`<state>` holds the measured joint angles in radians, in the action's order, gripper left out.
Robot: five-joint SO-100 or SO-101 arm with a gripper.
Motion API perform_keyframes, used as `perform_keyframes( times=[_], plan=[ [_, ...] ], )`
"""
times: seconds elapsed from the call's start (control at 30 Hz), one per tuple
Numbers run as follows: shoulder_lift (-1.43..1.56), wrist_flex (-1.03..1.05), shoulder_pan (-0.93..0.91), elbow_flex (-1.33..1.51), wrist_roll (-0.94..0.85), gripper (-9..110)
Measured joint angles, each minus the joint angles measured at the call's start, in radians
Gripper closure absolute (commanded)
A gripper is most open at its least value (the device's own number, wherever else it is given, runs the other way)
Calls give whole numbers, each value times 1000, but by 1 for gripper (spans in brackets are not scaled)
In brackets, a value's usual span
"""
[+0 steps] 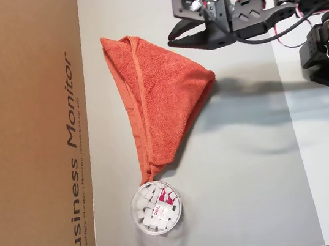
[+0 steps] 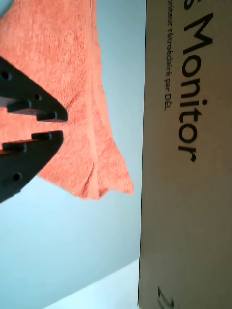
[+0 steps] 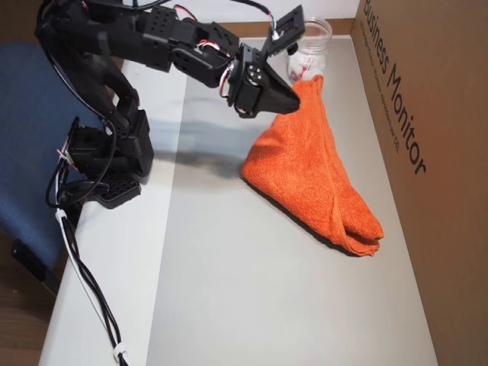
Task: Fold the blanket.
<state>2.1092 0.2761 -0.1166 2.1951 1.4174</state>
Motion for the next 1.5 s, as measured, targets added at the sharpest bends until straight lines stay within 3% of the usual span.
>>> perform_keyframes(
  times=[0.4,0.9,1.5],
  plan=[
    [304,37,-23,239,3,102],
    [634,601,-28,314,0,102],
    [1077,618,-28,635,0,102]
  ],
)
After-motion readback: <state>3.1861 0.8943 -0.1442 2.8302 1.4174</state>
